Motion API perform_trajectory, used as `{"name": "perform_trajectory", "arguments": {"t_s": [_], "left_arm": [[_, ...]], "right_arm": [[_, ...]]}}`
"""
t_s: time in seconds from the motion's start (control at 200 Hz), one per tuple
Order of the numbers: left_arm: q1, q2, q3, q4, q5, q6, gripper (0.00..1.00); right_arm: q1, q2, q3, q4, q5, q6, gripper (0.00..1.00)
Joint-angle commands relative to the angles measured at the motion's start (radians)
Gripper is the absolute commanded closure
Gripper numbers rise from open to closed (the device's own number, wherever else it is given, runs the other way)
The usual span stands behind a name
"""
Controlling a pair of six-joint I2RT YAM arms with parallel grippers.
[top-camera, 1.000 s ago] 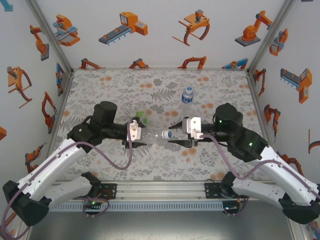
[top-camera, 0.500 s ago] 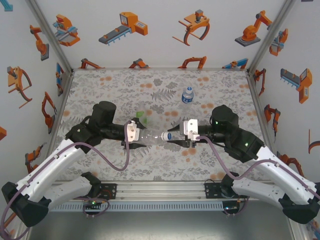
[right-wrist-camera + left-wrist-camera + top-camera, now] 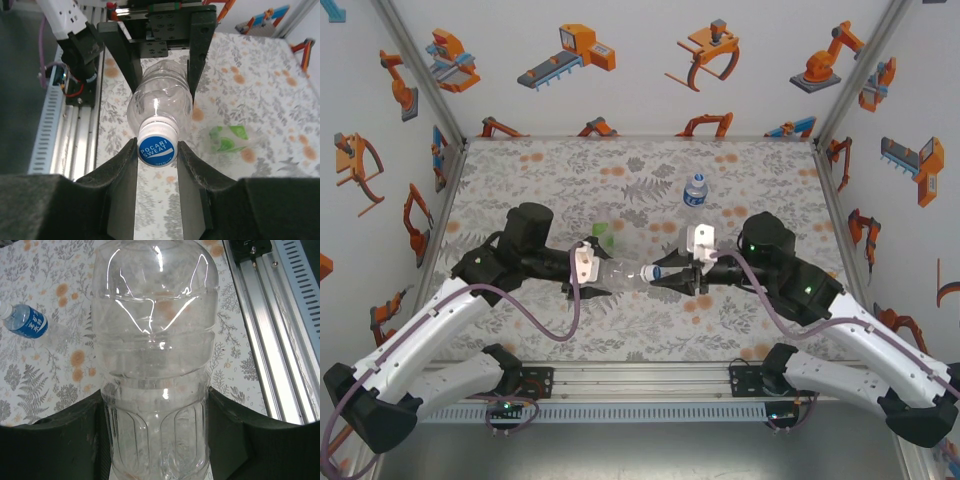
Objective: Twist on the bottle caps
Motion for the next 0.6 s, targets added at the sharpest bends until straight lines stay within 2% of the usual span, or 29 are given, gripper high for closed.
{"name": "perform_trajectory", "arguments": {"t_s": [0.0, 0.045, 0.11, 0.22, 0.406, 0.466, 0.596], "left_arm": [[-0.006, 0.006, 0.027, 0.016, 0.03, 0.028, 1.0], [-0.006, 0.006, 0.022, 0.032, 0.021, 0.026, 1.0], [-0.006, 0.006, 0.01, 0.068, 0.005, 0.007, 1.0], [-0.006, 0.005, -0.01, 0.121, -0.025, -0.015, 1.0], [-0.005, 0.002, -0.033, 0.176, -0.051, -0.033, 1.0], [-0.004, 0.001, -0.04, 0.189, -0.051, -0.04, 1.0], [-0.004, 0.003, -0.048, 0.201, -0.047, -0.044, 1.0]], "right_arm": [[0.011, 0.011, -0.044, 0.124, 0.101, 0.374, 0.92], [0.013, 0.009, -0.065, 0.159, 0.144, 0.512, 0.97], [0.016, 0.007, -0.089, 0.186, 0.213, 0.695, 0.97], [0.018, 0.017, -0.092, 0.126, 0.356, 1.007, 1.0], [0.018, 0.056, -0.106, 0.066, 0.428, 1.369, 0.98], [0.018, 0.071, -0.091, 0.006, 0.455, 1.426, 0.97], [0.018, 0.1, -0.038, -0.065, 0.469, 1.424, 0.9]]}}
